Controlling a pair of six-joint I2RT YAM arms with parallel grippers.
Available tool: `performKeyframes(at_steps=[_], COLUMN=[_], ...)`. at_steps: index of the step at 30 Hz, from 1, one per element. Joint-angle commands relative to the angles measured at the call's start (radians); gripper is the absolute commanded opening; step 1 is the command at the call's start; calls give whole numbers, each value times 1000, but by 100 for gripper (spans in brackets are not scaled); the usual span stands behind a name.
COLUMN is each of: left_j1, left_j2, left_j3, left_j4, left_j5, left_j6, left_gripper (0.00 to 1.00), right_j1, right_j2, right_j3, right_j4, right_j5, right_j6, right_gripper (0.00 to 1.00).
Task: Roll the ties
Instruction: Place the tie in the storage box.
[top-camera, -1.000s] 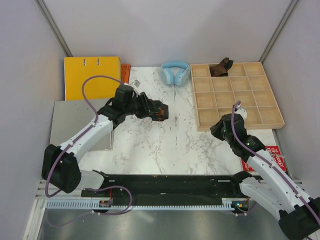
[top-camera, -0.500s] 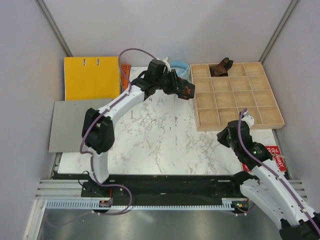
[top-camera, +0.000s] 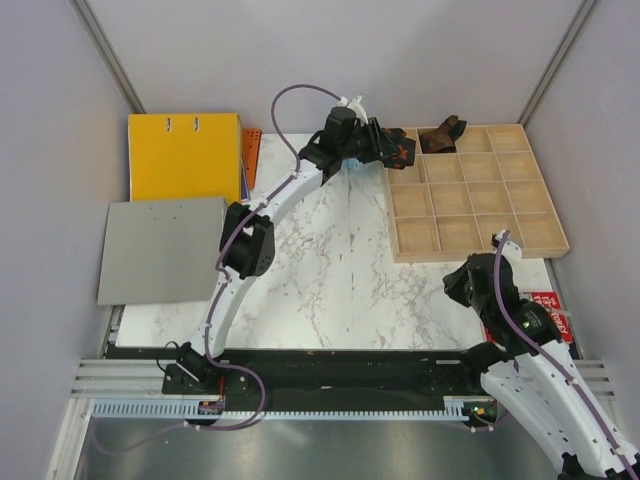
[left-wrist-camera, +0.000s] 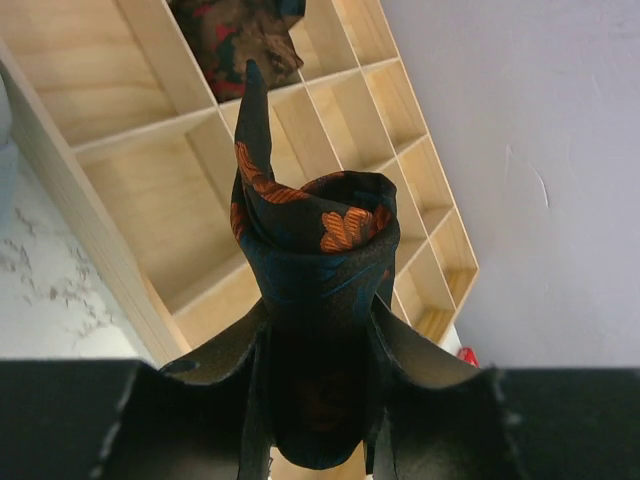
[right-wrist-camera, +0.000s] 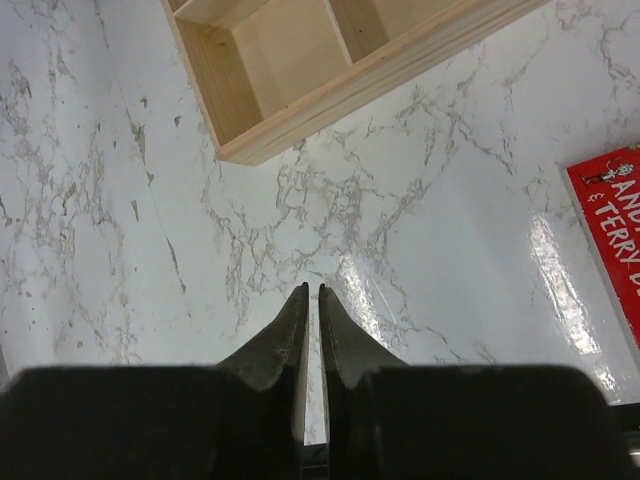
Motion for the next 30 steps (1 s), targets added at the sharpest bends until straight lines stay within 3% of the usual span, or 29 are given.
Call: performKeyframes(at_steps=[1,9,14,18,24,30], left_j1=[3,3,3,-1,-20,-32], left_j2=[73,209,290,311,231,289], left_j3=[60,83,144,135,-29,37], left_j4=[252,545,613,619,633,578], left_j5=[-45,-248,-319,-275,-210,-155], left_j6=[-5,-51,-68,-106,-153,-229], left_gripper=[26,25,23,22,18,18], right_j1=[-2,-3,-2,-3,-2,-3], right_j2=[-20,-9,-2,11,21,3], right_j3=[33,22,5,-7,-18,-22], right_j4=[-29,-29,-20,-5,11,14], right_j5=[-17,-34,-54,-63,-94,-114], right_j6=[14,25,34,37,40,43], right_gripper=[14,12,11,10,8,7])
